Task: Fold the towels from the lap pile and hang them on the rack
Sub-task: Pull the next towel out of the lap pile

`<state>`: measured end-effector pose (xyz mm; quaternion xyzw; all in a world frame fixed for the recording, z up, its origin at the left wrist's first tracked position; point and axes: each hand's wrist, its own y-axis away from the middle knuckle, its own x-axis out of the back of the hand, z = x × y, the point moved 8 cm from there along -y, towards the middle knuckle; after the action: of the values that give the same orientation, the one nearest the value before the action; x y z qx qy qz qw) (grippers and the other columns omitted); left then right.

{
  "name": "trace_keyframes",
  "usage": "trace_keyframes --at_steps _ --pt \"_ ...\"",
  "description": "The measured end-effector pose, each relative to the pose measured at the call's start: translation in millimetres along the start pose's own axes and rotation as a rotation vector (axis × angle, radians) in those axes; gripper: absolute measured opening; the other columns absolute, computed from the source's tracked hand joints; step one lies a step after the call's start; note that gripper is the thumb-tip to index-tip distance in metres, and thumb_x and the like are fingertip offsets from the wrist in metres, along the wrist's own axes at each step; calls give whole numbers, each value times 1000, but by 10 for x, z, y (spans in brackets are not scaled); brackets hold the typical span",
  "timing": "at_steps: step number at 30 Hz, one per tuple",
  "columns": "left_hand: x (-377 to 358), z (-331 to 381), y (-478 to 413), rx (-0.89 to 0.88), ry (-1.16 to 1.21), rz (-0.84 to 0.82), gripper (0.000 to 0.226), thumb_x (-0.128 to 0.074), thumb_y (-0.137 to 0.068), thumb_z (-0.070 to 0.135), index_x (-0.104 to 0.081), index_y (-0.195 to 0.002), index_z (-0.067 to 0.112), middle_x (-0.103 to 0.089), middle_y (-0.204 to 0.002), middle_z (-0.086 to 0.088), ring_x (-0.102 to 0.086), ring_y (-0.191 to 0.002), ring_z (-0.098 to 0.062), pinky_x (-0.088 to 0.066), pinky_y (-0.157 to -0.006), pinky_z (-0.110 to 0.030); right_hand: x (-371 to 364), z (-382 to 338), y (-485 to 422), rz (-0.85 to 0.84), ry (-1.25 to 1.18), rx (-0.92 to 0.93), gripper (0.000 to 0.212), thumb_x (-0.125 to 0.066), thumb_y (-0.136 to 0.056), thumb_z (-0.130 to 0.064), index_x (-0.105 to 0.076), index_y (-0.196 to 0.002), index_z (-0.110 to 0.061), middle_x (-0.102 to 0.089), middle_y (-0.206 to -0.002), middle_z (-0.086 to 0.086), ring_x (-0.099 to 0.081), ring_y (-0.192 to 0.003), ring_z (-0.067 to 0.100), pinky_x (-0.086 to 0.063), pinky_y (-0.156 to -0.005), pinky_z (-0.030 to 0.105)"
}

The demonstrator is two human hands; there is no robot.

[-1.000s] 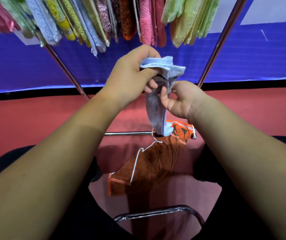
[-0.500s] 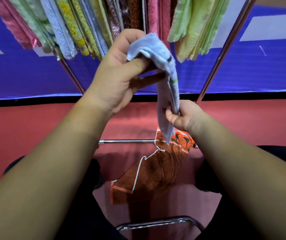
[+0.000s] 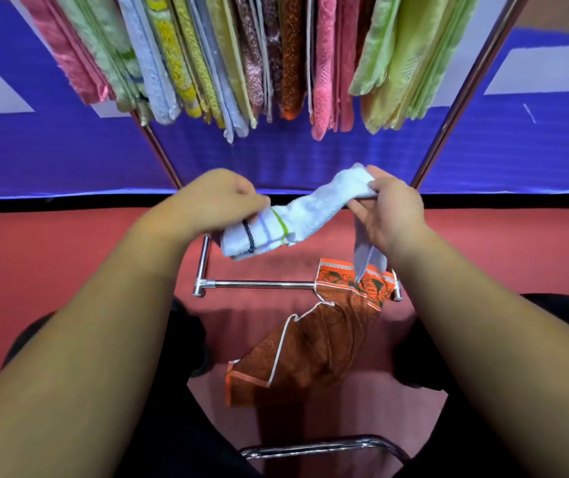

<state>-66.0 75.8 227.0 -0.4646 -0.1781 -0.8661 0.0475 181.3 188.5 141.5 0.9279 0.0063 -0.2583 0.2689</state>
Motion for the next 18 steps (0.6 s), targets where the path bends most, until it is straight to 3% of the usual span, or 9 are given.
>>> trace_keyframes --at_steps 3,6,8,11,14,17,18 --pt "-297 -44 -90 22 -280 -58 31 -65 -92 37 -67 -75 11 -70 -76 -8 -64 -77 -27 -47 -65 -35 -222 -117 203 -94 80 58 31 -49 -101 -3 -71 -122 1 -77 -116 24 -77 -105 41 -64 -90 52" --pt "-515 47 -130 -1 -309 -37 30 -64 -83 47 -66 -87 18 -70 -90 -6 -65 -88 -30 -53 -74 -40 -437 -194 407 -184 167 78 24 -51 -106 -7 -70 -120 -2 -80 -97 20 -77 -104 42 -65 -88 54" --pt "-651 235 -145 -72 -187 -5 44 -66 -75 53 -59 -101 18 -61 -99 -5 -61 -90 -29 -50 -77 -41 -529 -192 509 -221 246 98 38 -40 -104 6 -66 -127 -9 -79 -97 22 -77 -101 44 -65 -87 54" --pt "-893 507 -212 -162 53 40 48 -67 -74 49 -60 -112 22 -61 -100 -1 -61 -91 -19 -53 -79 -36 -616 -186 666 -251 389 112 59 -32 -102 12 -52 -152 -11 -70 -109 29 -78 -95 39 -65 -88 50" --pt "-818 694 -138 -131 210 237 31 -59 -83 38 -60 -101 13 -64 -96 -7 -64 -91 -26 -55 -78 -45 -600 -299 790 -239 383 97 64 -27 -100 16 -43 -158 -7 -65 -111 29 -77 -83 34 -66 -85 44" --pt "-601 879 97 -115 304 399 3 -55 -92 10 -52 -94 9 -65 -97 -15 -59 -92 -36 -43 -74 -45 -554 -480 903 -264 386 124 61 -29 -102 16 -42 -157 -5 -69 -116 25 -79 -92 35 -67 -80 39" --pt "-534 939 160 -137 315 445 5 -53 -91 6 -51 -92 10 -65 -93 -15 -59 -90 -37 -43 -73 -47 -538 -546 943 -274 401 145 62 -29 -101 16 -40 -159 -6 -69 -121 25 -79 -93 34 -67 -79 37"
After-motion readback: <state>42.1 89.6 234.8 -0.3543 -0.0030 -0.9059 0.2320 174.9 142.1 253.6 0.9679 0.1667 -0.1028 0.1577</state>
